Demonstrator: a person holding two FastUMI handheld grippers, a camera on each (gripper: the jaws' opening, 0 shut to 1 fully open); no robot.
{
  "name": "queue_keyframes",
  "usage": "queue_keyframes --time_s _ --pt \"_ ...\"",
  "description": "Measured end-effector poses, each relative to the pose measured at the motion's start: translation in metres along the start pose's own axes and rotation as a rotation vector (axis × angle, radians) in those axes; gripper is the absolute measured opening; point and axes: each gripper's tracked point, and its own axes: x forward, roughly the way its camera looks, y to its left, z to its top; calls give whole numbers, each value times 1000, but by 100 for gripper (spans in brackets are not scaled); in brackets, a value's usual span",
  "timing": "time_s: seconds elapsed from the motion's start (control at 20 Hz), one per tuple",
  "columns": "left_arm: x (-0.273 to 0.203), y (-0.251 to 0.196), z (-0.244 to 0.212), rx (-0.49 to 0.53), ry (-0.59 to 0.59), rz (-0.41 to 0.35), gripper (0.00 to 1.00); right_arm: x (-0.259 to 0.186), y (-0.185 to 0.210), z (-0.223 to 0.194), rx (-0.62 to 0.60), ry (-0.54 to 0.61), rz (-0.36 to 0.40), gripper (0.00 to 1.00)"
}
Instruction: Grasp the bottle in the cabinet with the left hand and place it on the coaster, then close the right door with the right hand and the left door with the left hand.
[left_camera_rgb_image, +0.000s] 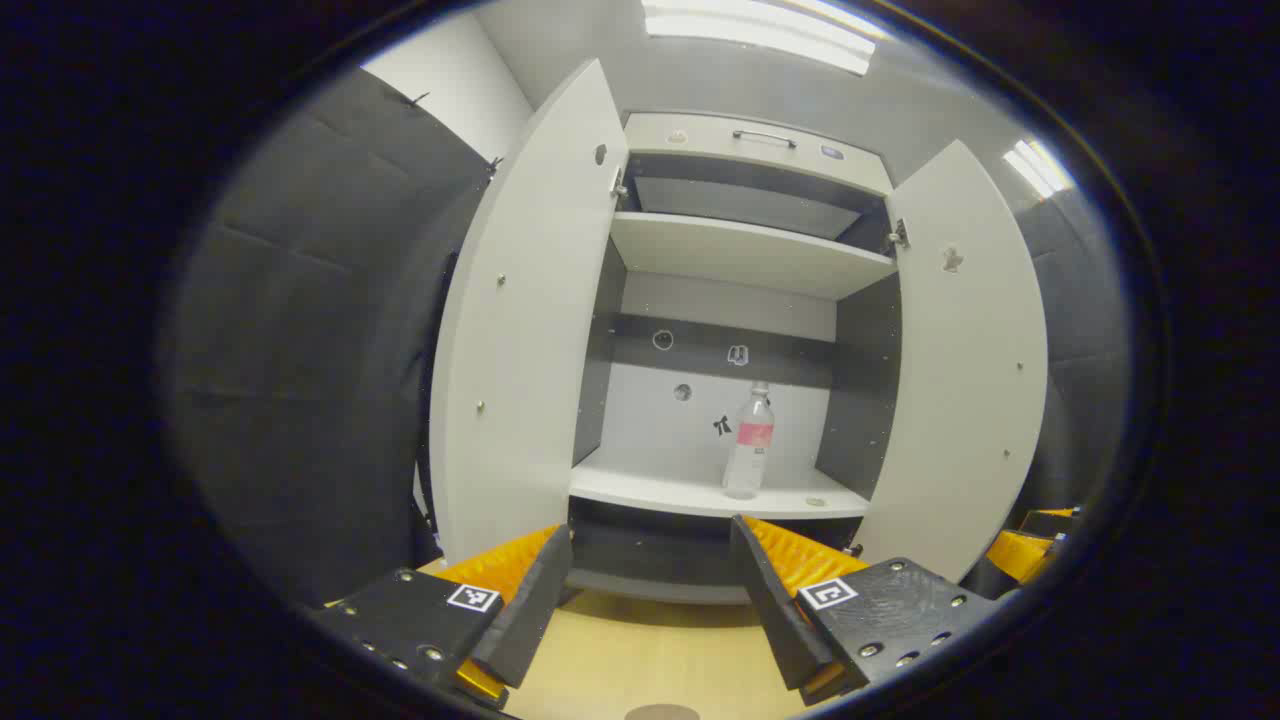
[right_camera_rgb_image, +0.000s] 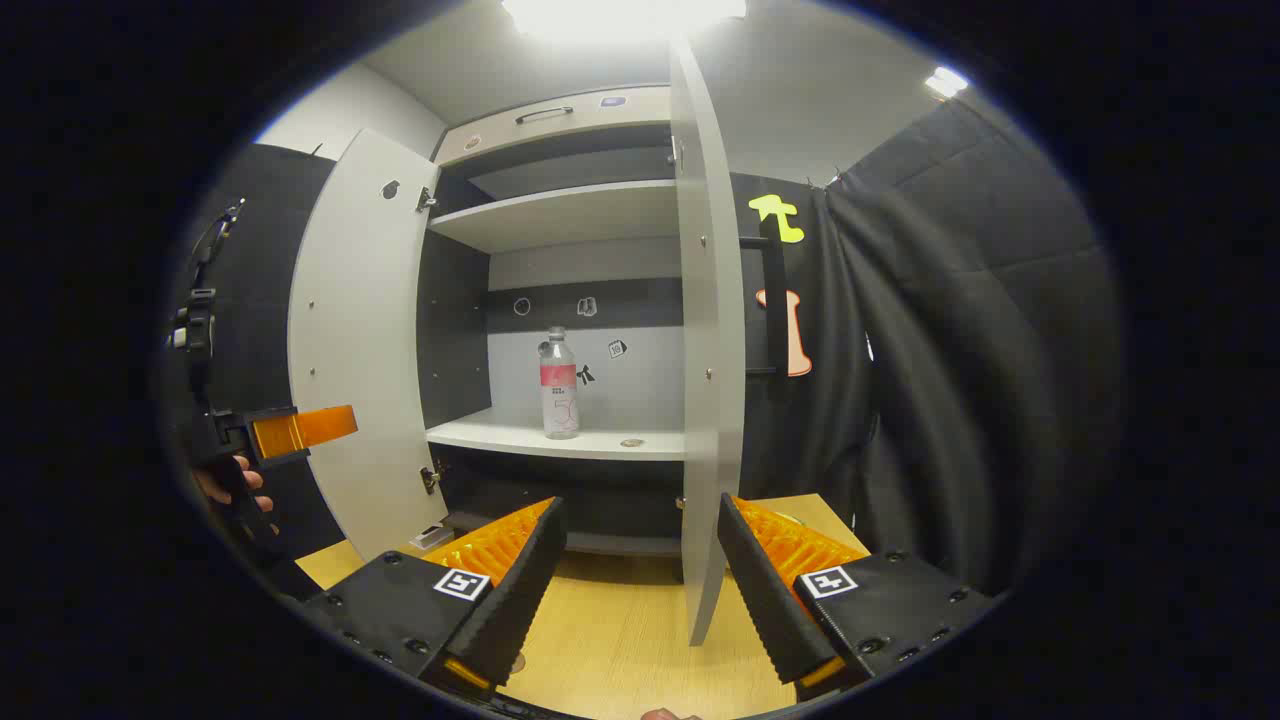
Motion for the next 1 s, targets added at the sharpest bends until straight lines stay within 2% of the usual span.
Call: queue_keyframes --time_s 0.05,0.15,0.2,0.4,0.6,0.65,0.7,1.0 --pt "0 -3 -2 -1 5 1 93 -1 0 0 7 1 4 93" --pt "0 -6 -6 -11 26 4 93 -1 4 -4 9 9 19 93" --pt "-1 -6 -6 -15 30 7 93 0 3 -5 9 14 20 96" --pt "-4 -10 -11 6 42 -1 93 -1 1 -4 23 1 14 97" --pt "-7 -12 -3 4 11 -27 93 -1 3 -7 29 9 16 96" --pt "-9 -12 -1 4 -2 -32 93 -2 2 -6 30 7 13 93" --pt "-9 -11 2 5 -15 -33 93 -3 2 -5 32 5 10 97" --pt "-1 -9 8 11 -33 -26 93 -7 -5 0 53 -19 -12 97"
